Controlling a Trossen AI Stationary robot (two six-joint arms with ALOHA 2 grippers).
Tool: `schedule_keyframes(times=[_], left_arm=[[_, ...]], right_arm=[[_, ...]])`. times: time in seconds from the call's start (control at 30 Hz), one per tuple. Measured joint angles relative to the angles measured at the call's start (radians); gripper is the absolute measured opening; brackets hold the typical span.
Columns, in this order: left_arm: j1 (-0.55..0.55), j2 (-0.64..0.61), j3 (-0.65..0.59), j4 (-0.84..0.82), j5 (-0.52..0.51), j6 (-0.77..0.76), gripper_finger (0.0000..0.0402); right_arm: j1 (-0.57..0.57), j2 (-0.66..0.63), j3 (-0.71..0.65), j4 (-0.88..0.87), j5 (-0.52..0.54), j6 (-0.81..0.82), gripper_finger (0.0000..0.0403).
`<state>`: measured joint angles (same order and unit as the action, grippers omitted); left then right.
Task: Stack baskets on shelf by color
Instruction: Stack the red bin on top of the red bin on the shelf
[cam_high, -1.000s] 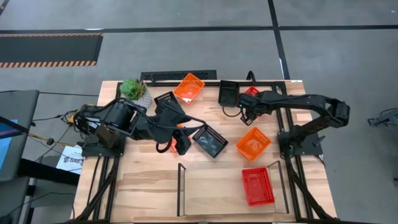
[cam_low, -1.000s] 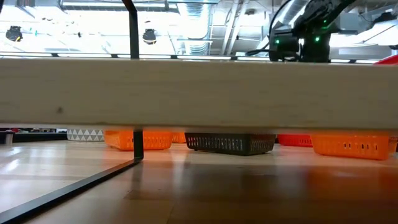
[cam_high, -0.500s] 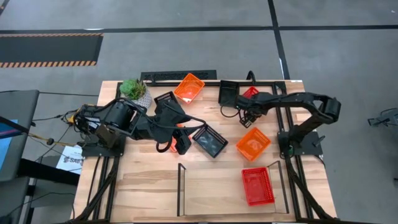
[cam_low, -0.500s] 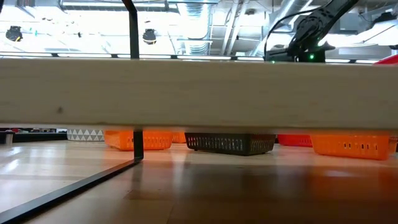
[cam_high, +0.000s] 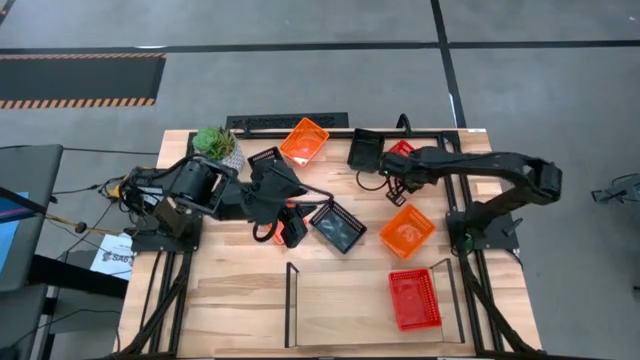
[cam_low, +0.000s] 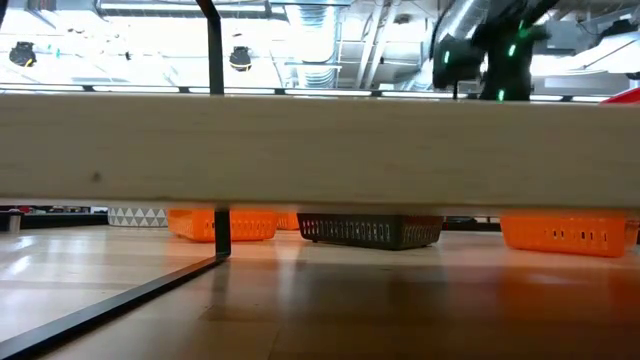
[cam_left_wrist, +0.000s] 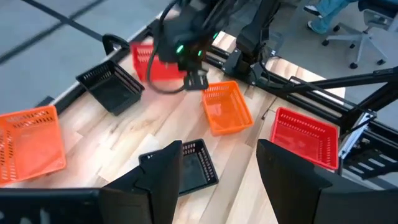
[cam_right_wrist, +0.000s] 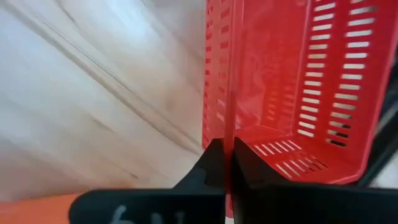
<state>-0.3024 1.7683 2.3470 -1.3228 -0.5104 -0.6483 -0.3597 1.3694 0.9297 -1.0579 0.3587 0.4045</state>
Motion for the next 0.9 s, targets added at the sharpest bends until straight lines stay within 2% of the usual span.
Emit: schedule_keyframes(times=[0.17,0.3,0.43,0.63,0.8,0.9], left_arm=[[0.037,0.000,0.000,0.000,0.059,0.013,0.0194],[0.072,0.000,0.000,0.000,0.071,0.000,0.0194],[0.114,0.000,0.000,0.000,0.173,-0.002,0.0194],[0.166,0.002,-0.042,0.018,0.237,-0.049,0.0194],[0.198,0.002,-0.126,0.115,0.385,-0.060,0.0194],[0.211,-0.001,-0.180,0.164,0.427,-0.081,0.0194]], right_arm=[[0.154,-0.127,0.109,-0.101,0.045,0.013,0.0004],[0.353,-0.188,0.164,-0.117,0.060,-0.057,0.0003],[0.565,-0.184,0.188,-0.117,0.087,-0.111,0.0003],[0.792,-0.064,0.223,-0.117,0.211,-0.112,0.0003],[0.865,0.094,0.304,-0.132,0.278,-0.116,0.0002],[0.881,0.187,0.386,-0.191,0.310,-0.125,0.0003]])
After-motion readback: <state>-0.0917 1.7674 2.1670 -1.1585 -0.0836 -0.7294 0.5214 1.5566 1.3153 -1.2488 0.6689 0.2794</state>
